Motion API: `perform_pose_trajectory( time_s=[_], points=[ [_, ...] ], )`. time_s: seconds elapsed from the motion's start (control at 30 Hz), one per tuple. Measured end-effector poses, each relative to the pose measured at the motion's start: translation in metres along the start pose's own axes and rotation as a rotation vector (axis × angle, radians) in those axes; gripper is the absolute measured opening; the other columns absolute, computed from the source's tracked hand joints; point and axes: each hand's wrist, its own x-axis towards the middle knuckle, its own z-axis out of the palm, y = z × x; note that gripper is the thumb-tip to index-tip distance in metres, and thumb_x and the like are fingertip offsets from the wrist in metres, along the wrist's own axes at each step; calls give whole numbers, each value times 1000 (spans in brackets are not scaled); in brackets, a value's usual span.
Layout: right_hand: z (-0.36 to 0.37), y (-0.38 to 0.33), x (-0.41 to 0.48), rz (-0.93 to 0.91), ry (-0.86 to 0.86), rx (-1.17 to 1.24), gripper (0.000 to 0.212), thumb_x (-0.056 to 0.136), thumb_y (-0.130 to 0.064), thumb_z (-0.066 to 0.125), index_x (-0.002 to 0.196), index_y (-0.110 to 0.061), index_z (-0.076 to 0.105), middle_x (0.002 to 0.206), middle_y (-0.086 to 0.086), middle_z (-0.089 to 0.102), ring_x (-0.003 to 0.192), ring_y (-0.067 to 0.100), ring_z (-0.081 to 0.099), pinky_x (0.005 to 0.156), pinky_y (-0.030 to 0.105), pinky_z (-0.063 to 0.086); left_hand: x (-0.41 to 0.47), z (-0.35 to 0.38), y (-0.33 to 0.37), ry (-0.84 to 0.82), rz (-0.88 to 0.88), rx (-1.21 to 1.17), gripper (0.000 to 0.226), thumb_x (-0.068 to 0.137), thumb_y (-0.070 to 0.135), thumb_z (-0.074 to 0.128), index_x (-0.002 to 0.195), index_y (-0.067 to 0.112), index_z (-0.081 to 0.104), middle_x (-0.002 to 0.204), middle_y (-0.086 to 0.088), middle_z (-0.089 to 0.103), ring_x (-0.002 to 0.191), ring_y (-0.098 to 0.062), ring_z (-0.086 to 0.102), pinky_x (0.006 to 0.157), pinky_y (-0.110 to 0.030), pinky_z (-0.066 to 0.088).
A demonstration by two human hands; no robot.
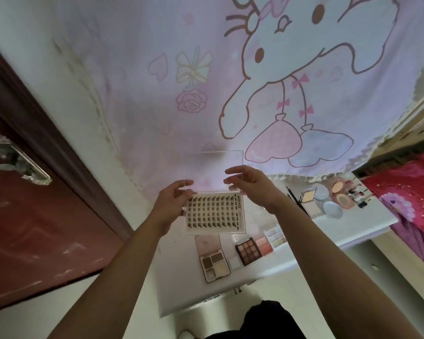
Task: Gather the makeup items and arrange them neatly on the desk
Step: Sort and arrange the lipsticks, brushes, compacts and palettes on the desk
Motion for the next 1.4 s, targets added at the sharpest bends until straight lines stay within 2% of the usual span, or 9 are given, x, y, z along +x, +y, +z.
perform_pose_trajectory(
  time_s=[0.43,0.63,0.73,0.87,1.0,1.07,1.17,1.3,1.4],
  points=[
    [-12,71,110,135,26,-57,12,96,-27,63,106,-25,70,100,8,74,94,34,70,91,44,58,91,33,-55,342,-179,-181,19,94,10,61,98,25,72,96,-5,68,89,-20,63,81,-42,52],
    [2,120,150,214,-61,-147,17,94,-44,62,103,-32,70,85,-12,69,85,21,69,93,47,55,125,42,-102,555,-364,-160,16,88,21,68,104,17,70,85,-1,65,73,-16,60,70,-31,50],
    [8,146,160,281,-58,-181,30,95,-46,59,115,-26,70,79,-16,63,86,16,63,90,37,53,137,50,-125,649,-495,-198,22,85,20,71,106,14,67,97,-8,68,83,-21,65,74,-34,56],
    [10,162,165,378,-47,-205,37,100,-39,52,129,-19,64,98,-4,66,95,17,60,87,29,46,146,62,-140,676,-566,-180,8,88,19,70,92,12,72,89,-9,69,82,-24,64,77,-35,57],
    [8,170,171,462,-41,-154,43,101,-24,47,143,-20,51,123,3,63,100,17,60,87,30,51,154,69,-144,619,-548,-139,30,89,18,61,61,21,53,74,-9,56,73,-18,52,70,-33,47],
    [7,172,173,495,-41,-104,47,99,-18,45,145,-22,48,131,4,60,94,15,61,82,29,52,157,70,-142,568,-538,-140,22,88,18,57,68,22,50,80,-7,51,78,-17,48,71,-33,42],
    [7,178,175,496,-31,-51,49,98,-14,47,147,-22,45,140,3,52,113,18,57,93,31,52,163,67,-143,518,-524,-177,10,87,12,55,85,22,55,87,-4,50,82,-17,46,75,-33,43],
    [6,185,176,528,-20,95,51,97,-4,46,146,-20,47,141,6,53,124,19,53,96,29,49,165,64,-144,510,-506,-223,32,94,7,56,125,7,64,119,-5,63,107,-22,61,99,-38,50],
    [7,189,173,531,-19,95,52,96,-2,43,145,-19,48,140,2,55,131,18,50,103,29,43,160,65,-142,486,-497,-202,37,95,13,56,132,7,59,131,-9,60,119,-25,59,105,-42,47]
  ],
)
